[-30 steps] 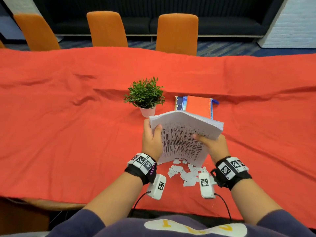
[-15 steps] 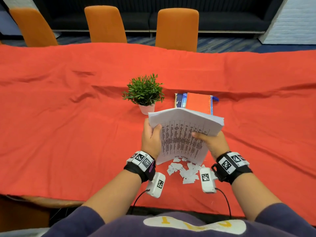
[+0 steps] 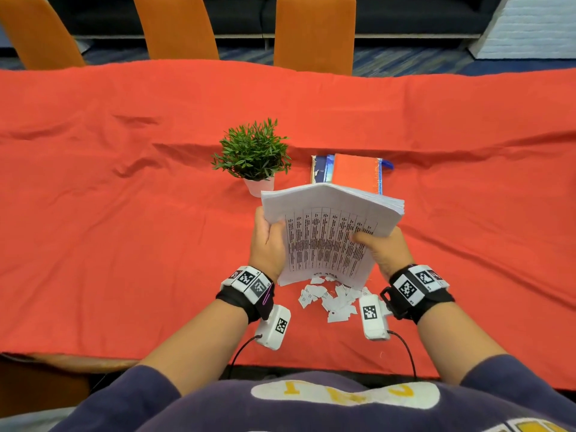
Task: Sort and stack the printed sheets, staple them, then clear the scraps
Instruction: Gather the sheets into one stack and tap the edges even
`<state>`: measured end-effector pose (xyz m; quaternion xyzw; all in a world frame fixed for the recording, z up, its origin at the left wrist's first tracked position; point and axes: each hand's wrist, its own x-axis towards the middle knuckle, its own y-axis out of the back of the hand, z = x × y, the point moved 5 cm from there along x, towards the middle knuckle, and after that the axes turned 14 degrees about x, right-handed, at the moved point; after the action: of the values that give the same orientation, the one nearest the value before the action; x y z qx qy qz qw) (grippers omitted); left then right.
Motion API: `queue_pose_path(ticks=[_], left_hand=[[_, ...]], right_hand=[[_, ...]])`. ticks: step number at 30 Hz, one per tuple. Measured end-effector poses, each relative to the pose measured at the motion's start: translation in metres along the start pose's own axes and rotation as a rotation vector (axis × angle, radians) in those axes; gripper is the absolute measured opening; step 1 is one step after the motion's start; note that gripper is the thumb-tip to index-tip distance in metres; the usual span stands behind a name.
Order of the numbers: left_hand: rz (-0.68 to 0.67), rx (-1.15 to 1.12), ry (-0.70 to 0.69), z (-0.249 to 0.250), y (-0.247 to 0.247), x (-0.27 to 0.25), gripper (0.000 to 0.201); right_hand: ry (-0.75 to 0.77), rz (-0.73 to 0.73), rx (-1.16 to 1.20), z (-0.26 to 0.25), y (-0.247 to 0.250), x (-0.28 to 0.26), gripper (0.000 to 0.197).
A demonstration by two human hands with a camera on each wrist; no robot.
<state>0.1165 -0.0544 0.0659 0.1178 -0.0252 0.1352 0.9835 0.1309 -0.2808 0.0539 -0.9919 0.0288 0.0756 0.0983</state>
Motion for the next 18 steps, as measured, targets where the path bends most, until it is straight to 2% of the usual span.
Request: queue_pose_path(ticks=[7,12,15,18], left_hand=[[0.013,0.001,-0.064,0.011,0.000,0.006,0.038],[-0.063,0.056,-0.023,0.002,-0.007,-0.003,0.028],[-0.020,0.101,-0.052,0.010,-0.007,0.002,0.022],[0.046,0.124,-0.090,0.027,0.001,0.010,0.021]], right_hand=[[0.071,0.013,0.000,-0.007,-0.004,0.004,0.032],[0.015,0.034,-0.011,0.011,-0.004,0.001,0.022],[0.011,0.045,-0.037,0.009,-0.001,0.002,0.021],[0.028,0.018,0.041,0.002,0.005,0.004,0.023]])
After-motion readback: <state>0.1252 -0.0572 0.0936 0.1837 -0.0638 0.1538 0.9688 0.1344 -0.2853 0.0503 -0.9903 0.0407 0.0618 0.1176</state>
